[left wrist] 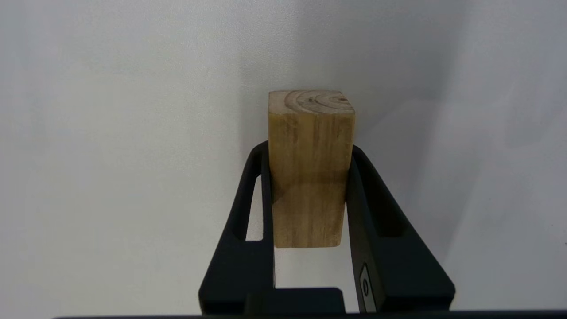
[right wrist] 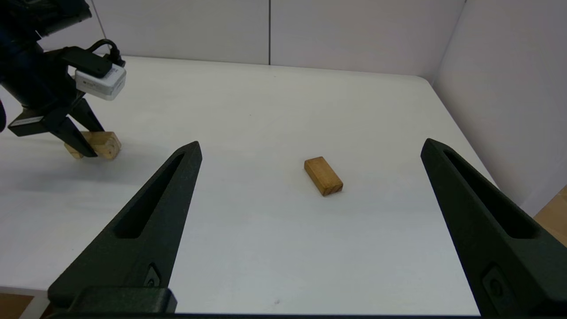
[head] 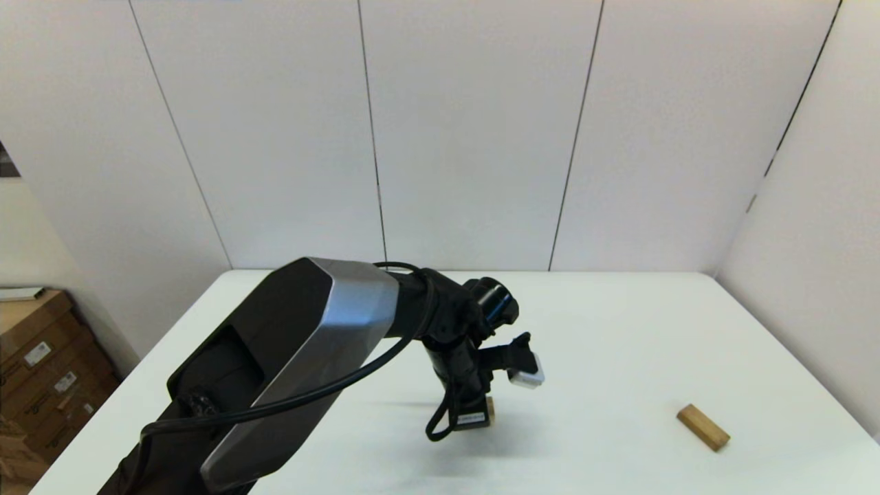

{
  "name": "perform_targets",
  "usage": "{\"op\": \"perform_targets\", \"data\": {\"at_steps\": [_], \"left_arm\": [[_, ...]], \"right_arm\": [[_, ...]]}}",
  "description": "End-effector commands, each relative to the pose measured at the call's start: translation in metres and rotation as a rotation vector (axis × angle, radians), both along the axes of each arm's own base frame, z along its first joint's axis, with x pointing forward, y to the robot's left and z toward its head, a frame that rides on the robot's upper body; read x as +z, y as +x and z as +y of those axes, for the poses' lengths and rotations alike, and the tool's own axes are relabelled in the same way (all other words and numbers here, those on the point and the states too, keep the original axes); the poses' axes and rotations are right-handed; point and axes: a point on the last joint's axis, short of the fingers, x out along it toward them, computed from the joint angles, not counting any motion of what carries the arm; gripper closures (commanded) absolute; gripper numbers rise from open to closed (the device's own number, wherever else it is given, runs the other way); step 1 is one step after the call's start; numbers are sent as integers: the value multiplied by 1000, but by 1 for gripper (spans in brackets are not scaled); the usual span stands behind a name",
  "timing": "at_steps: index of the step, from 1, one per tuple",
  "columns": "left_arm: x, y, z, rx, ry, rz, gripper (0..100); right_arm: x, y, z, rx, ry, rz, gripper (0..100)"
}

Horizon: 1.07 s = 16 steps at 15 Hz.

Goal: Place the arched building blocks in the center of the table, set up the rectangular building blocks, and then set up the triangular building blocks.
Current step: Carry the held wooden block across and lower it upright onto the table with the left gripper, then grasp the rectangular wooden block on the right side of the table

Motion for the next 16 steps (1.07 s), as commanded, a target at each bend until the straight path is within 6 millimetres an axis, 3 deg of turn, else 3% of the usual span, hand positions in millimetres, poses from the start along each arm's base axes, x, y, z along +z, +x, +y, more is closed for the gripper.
{"op": "perform_targets", "data": {"at_steps": [1, 6, 7, 12, 16], "left_arm": [[-1, 0, 0, -4, 5, 5, 100], [-2, 0, 1, 6, 32, -19, 100], [-2, 1, 1, 6, 31, -20, 0], [2, 0, 1, 7, 23, -18, 0], [38, -4, 5, 9, -23, -61, 0]], "right_arm": [[0, 0, 0, 1, 1, 1, 0], [0, 0, 0, 1, -1, 1, 0], [0, 0, 0, 1, -1, 1, 0], [0, 0, 0, 1, 1, 1, 0], [0, 0, 0, 1, -1, 1, 0]]}}
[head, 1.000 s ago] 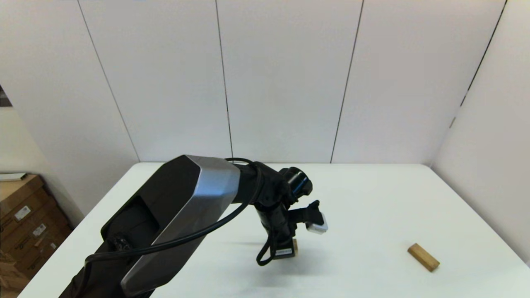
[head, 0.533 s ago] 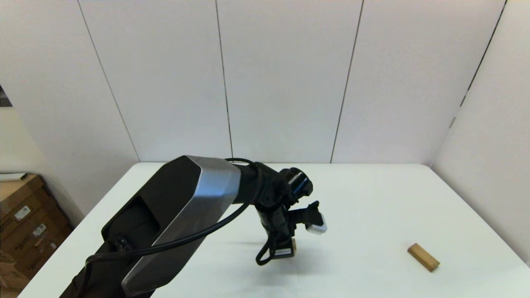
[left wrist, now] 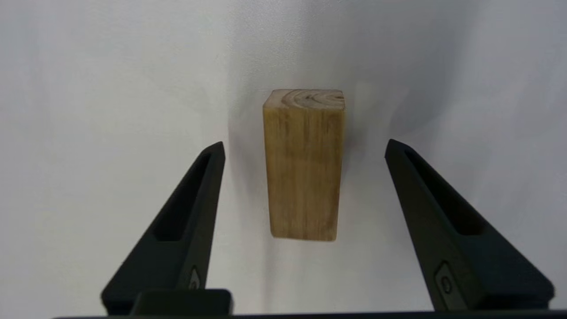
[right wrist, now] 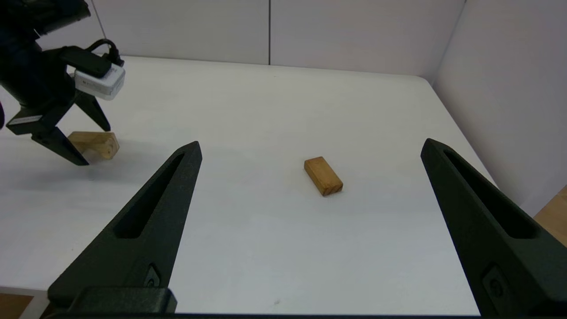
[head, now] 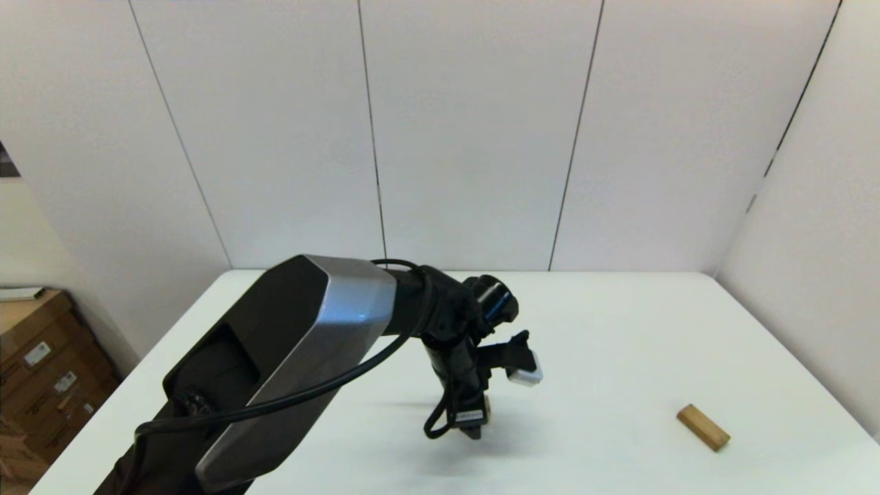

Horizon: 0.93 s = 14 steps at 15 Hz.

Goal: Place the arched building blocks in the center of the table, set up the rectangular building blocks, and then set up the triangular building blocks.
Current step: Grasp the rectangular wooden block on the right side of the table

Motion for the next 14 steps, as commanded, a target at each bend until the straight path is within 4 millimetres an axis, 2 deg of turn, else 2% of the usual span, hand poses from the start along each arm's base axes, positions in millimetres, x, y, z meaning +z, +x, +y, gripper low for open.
{"op": "perform_targets", "data": {"at_steps": [1, 5, 8, 9, 10, 11, 12, 14], "left_arm": [[51, -7, 7, -2, -61, -62, 0], [133, -22, 33, 48, -165, -160, 0], [223, -51, 82, 286, -306, -272, 0], [236, -57, 91, 336, -321, -306, 0], [274, -83, 125, 488, -351, -420, 0], [296, -104, 153, 555, -358, -497, 0], [317, -127, 188, 623, -388, -570, 0], [337, -171, 244, 739, -442, -663, 0]], "right_arm": [[0, 0, 0, 1, 0, 1, 0], [0, 0, 0, 1, 0, 1, 0], [0, 0, 0, 1, 0, 1, 0], [0, 0, 0, 1, 0, 1, 0], [0, 0, 0, 1, 0, 1, 0], [0, 0, 0, 1, 1, 1, 0], [0, 0, 0, 1, 1, 1, 0], [0, 0, 0, 1, 0, 1, 0]]}}
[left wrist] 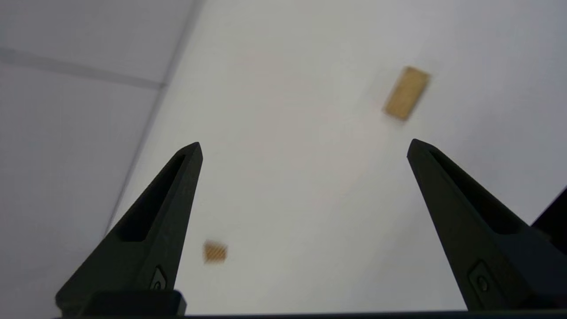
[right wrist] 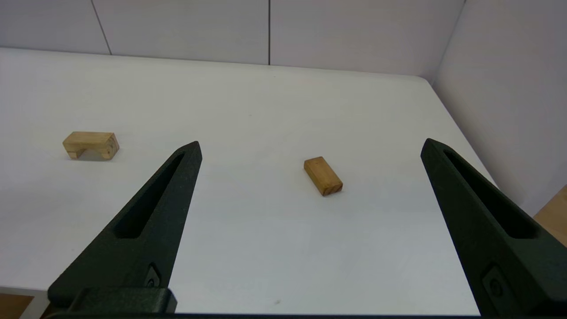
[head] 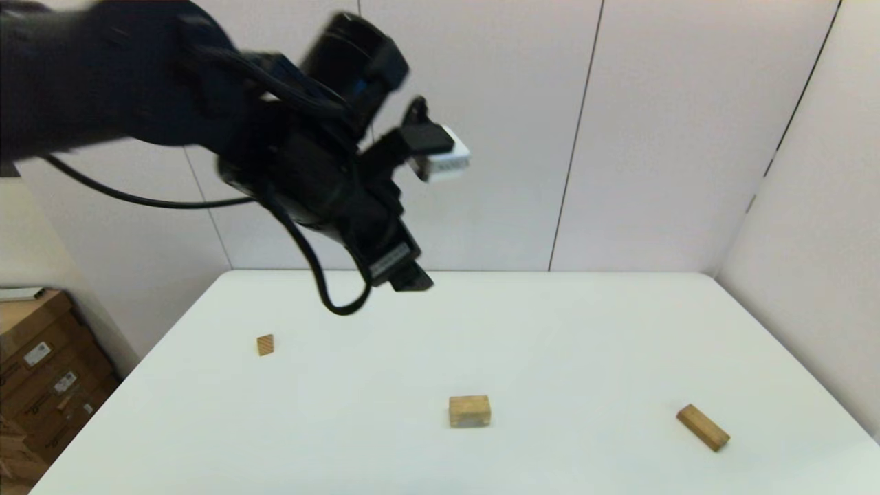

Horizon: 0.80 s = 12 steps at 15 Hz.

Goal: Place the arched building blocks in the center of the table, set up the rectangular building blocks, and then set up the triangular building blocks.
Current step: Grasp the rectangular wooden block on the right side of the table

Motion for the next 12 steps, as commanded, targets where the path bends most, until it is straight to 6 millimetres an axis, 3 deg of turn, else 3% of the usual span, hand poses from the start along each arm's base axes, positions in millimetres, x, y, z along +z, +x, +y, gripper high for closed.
{"op": "perform_targets", "data": {"at_steps": [1, 4, 6, 9, 12], "left_arm": [[84, -127, 160, 406, -155, -296, 0], [51, -200, 207, 649, -189, -312, 0], [23, -239, 218, 780, -284, -310, 0], [-17, -278, 224, 872, -342, -361, 0], [-64, -301, 226, 866, -405, -437, 0]], "right_arm": [[0, 0, 0, 1, 1, 1, 0], [0, 0, 0, 1, -1, 1, 0], [0, 0, 0, 1, 1, 1, 0], [0, 0, 0, 1, -1, 1, 0], [0, 0, 0, 1, -1, 1, 0]]}}
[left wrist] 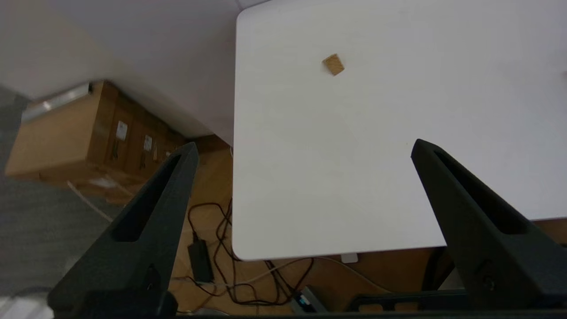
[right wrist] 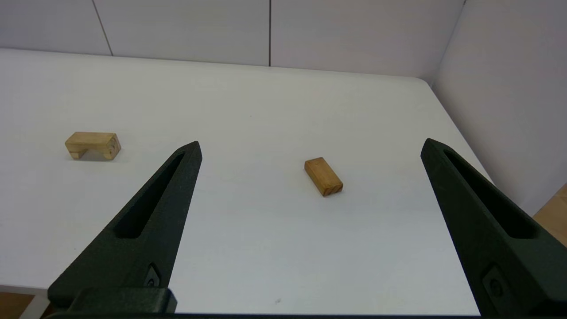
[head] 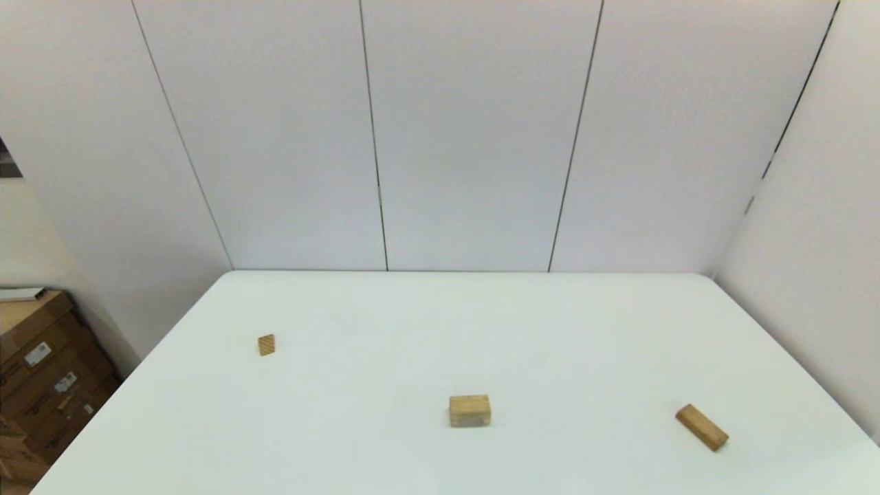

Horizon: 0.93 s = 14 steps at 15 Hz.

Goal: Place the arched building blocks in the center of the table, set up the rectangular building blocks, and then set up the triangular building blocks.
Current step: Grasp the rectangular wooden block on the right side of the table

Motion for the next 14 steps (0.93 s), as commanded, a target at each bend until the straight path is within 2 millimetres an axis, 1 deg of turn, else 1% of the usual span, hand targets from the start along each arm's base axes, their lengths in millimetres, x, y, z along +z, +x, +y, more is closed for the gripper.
{"op": "perform_targets", "data": {"at_steps": [1, 3, 4, 5, 7, 8, 11, 12, 14], "left_arm": [[-80, -60, 7, 78, -64, -190, 0], [-108, -61, 7, 80, -73, -232, 0], [-116, -53, 6, 85, -93, -249, 0], [-129, -42, 5, 90, -122, -267, 0], [-150, -29, 3, 74, -137, -301, 0], [-155, -27, 3, 60, -145, -304, 0], [-156, -28, 1, 19, -163, -303, 0], [-156, -28, 0, -19, -181, -299, 0], [-159, -30, -1, -9, -182, -309, 0]], "right_arm": [[0, 0, 0, 1, 0, 1, 0], [0, 0, 0, 1, -1, 1, 0], [0, 0, 0, 1, 0, 1, 0], [0, 0, 0, 1, -1, 1, 0], [0, 0, 0, 0, 0, 1, 0], [0, 0, 0, 1, 0, 1, 0], [0, 0, 0, 1, 0, 1, 0], [0, 0, 0, 1, -1, 1, 0], [0, 0, 0, 1, -1, 1, 0]]}}
